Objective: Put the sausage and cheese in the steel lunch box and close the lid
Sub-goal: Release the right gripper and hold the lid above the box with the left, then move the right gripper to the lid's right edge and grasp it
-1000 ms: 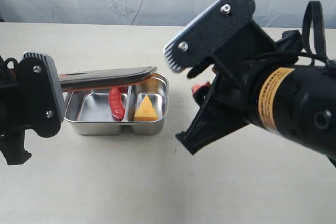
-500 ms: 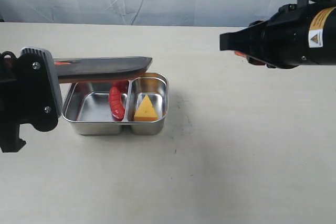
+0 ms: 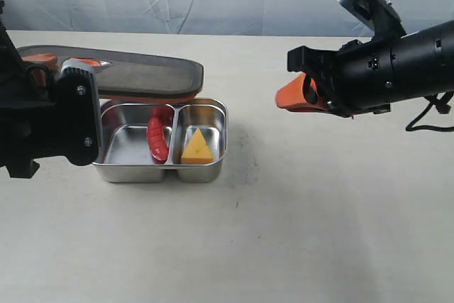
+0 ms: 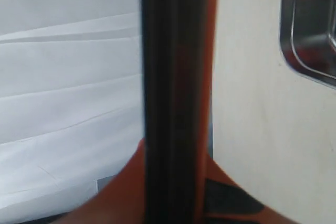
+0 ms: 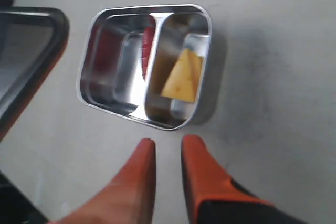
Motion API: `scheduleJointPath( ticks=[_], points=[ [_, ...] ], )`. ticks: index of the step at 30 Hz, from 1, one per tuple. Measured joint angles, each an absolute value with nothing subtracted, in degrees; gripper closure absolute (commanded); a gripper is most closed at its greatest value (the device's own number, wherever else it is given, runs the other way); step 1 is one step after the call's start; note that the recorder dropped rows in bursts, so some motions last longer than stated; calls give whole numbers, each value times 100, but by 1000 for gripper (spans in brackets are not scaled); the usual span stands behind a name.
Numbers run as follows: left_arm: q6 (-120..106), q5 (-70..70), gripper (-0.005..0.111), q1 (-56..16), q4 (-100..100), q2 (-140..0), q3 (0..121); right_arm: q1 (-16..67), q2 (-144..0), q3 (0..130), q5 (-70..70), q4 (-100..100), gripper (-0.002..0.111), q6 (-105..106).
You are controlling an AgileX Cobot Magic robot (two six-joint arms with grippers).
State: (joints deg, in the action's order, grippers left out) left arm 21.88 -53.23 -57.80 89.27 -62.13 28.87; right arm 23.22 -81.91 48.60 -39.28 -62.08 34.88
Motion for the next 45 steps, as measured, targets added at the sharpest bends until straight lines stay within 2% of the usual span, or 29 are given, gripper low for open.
scheduleJointPath(
  ticks=[6,12,20,31,45],
  points=[
    [2537,-5504,107,-5780,9070,-6346,2887,1508,-8914,4860,-5429,-8115,89,4876],
    [3245,-5627,107,-5780,9460,-6708,2887,1316,-9662,4860,-6811,-9303,89,5667],
    [4248,-5749,107,-5780,9810,-7439,2887,1302,-10512,4931,-6900,-9667,89,5869],
    [5401,-5830,107,-5780,9912,-8394,2887,1302,-10640,5271,-6921,-9372,89,5888],
    [5461,-5850,107,-5914,9912,-8493,2887,1346,-10640,5271,-6926,-9331,89,5400]
  ],
)
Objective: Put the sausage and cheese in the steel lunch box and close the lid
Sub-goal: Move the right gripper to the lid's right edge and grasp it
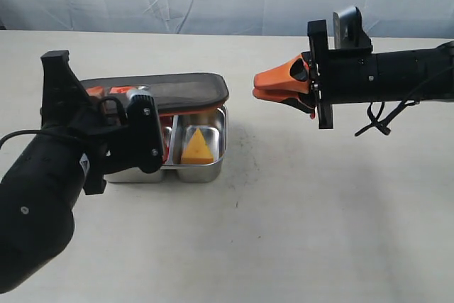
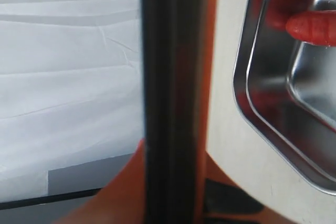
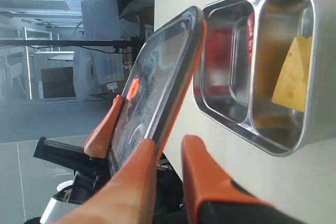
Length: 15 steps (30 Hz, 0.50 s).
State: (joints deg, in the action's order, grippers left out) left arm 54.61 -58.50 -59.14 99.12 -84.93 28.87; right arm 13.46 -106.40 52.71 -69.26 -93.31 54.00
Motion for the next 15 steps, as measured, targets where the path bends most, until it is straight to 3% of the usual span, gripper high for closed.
scheduleJointPath(
  ticks=[15],
  points=[
    [5461,-6039,107,-6281,9912,-8493,2887,1618,-10640,5271,-6936,-9297,89,5142]
  ],
)
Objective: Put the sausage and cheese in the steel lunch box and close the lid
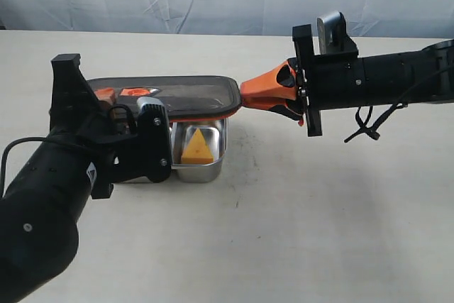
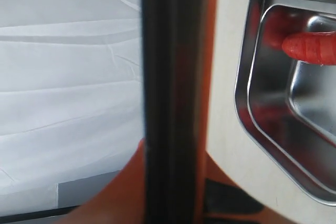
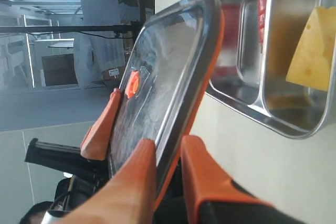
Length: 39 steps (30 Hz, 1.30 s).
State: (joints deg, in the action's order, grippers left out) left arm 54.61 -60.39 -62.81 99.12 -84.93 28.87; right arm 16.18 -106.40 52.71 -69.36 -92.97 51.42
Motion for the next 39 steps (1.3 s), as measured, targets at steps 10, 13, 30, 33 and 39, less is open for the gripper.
scheduleJointPath(
  ticks=[10,13,30,33,39],
  points=[
    [5439,-6039,107,-6281,9912,-8493,2887,1618,-10640,5271,-6936,-9129,89,5058],
    [5439,-6039,107,-6293,9912,-8493,2887,1618,-10640,5271,-6936,-9129,89,4994],
    [5314,-6137,107,-6634,9912,-8493,2887,1618,-10640,5319,-6936,-8992,89,4438],
    [5324,-6160,107,-6777,9846,-8493,2887,1618,-10642,5319,-6922,-9094,89,4399],
    [5361,-6106,107,-6896,9748,-8493,2887,1618,-10642,5473,-6889,-9075,89,4387]
  ],
)
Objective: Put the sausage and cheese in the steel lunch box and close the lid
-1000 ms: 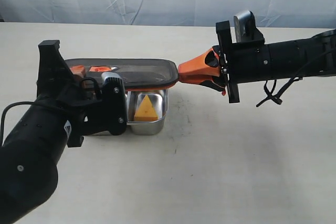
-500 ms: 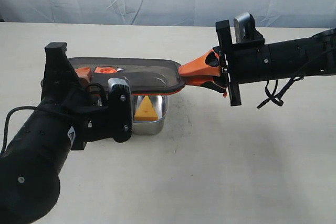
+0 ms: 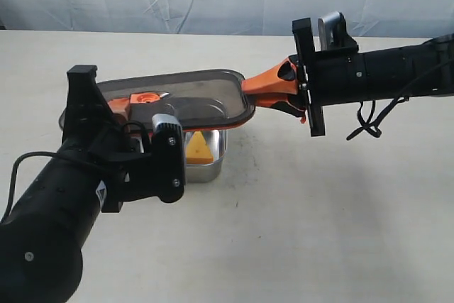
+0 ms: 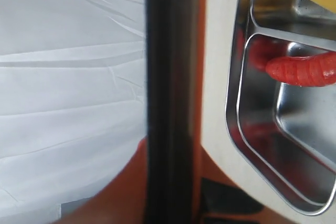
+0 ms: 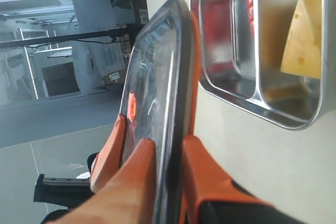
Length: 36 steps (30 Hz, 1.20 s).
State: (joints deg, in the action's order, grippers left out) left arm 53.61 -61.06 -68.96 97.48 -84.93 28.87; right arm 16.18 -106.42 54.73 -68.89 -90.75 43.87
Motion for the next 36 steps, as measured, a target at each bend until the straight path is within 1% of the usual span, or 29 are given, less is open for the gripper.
scheduleJointPath(
  ticks=[5,10,15,25,27,28,32,34,36],
  points=[
    [5426,-5981,107,-6909,9599,-8498,2880,1813,-10652,5880,-6657,-8436,89,4362],
    [5474,-6053,107,-6909,9399,-8498,2880,2054,-10695,6257,-6416,-8325,89,4194],
    [5512,-6054,107,-6909,9356,-8488,2880,2114,-10695,6286,-6354,-8373,89,3613],
    [5491,-6000,107,-6909,9210,-8488,2825,2338,-10695,6317,-6040,-8074,89,3578],
    [5491,-6000,107,-6909,9210,-8488,2825,2338,-10695,6317,-6040,-8074,82,3592],
    [5491,-6000,107,-6909,9210,-8488,2825,2338,-10695,6317,-6040,-8074,73,3600],
    [5479,-5923,107,-6909,9307,-8488,2825,2403,-10695,6317,-6197,-8038,23,3672],
    [5422,-5823,107,-6909,9317,-8488,2825,2429,-10695,6317,-6288,-8038,12,3682],
    [5379,-5715,107,-6909,9376,-8488,2825,2442,-10695,6321,-6343,-8026,11,3694]
  ],
)
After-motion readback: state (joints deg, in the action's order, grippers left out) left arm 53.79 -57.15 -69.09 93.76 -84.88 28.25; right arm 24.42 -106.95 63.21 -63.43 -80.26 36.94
